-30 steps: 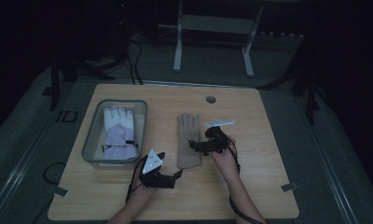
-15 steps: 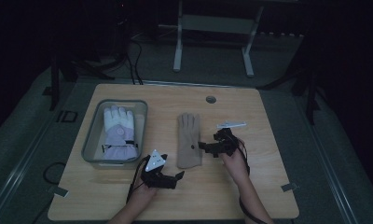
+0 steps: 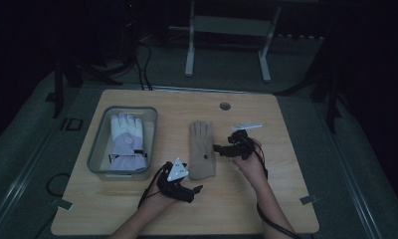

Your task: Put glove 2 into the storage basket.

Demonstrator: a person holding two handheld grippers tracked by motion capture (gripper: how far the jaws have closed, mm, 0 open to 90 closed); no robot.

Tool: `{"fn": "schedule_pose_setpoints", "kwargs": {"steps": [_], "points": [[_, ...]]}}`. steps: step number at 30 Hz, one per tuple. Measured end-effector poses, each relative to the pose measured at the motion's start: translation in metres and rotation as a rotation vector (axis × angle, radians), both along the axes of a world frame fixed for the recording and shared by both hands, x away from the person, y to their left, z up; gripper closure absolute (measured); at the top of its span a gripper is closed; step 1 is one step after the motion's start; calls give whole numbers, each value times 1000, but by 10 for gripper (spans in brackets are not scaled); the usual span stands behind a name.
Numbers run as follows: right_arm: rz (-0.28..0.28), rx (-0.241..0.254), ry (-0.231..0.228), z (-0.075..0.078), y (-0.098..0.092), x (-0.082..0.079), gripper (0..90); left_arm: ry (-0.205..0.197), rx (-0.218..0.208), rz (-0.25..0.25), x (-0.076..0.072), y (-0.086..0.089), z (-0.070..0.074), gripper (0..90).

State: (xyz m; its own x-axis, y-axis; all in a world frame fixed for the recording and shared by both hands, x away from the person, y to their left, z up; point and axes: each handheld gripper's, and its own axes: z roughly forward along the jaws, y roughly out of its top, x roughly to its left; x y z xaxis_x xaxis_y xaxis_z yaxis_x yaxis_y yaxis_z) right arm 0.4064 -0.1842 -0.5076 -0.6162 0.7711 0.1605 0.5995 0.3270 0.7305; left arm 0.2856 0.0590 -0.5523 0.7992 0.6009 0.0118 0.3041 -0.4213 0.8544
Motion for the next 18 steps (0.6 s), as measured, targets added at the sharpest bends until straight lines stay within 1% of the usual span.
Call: {"fn": "schedule_pose_setpoints", "kwargs": {"steps": [2,3,4,5,8,10,11,13,15,16,18], "points": [[-5,-10,-1,1,4,6,208,-12,32,-21,2,-5,2,107],[-3,-13,2,1,6,9,210,-13,67,-38,4,-10,3,114],[-7,-6,0,1,8,13,224,-21,93,-45,6,-12,3,146],[-11,-1,-6,2,10,14,235,-24,123,-72,9,-14,4,195],[-13,16,-9,0,15,23,239,-27,158,-84,15,-16,4,200],[-22,22,8,-3,19,30,239,-31,169,-88,18,-18,3,200],[-27,19,12,-4,21,33,239,-32,170,-98,19,-19,3,200],[-36,12,32,-8,26,41,238,-31,184,-106,21,-22,3,199],[-47,-1,49,-14,31,47,238,-38,204,-112,22,-25,2,199],[-48,-2,57,-16,33,49,238,-36,213,-118,23,-26,2,200],[-61,-14,69,-23,36,55,239,-26,235,-113,27,-28,0,202]]}}
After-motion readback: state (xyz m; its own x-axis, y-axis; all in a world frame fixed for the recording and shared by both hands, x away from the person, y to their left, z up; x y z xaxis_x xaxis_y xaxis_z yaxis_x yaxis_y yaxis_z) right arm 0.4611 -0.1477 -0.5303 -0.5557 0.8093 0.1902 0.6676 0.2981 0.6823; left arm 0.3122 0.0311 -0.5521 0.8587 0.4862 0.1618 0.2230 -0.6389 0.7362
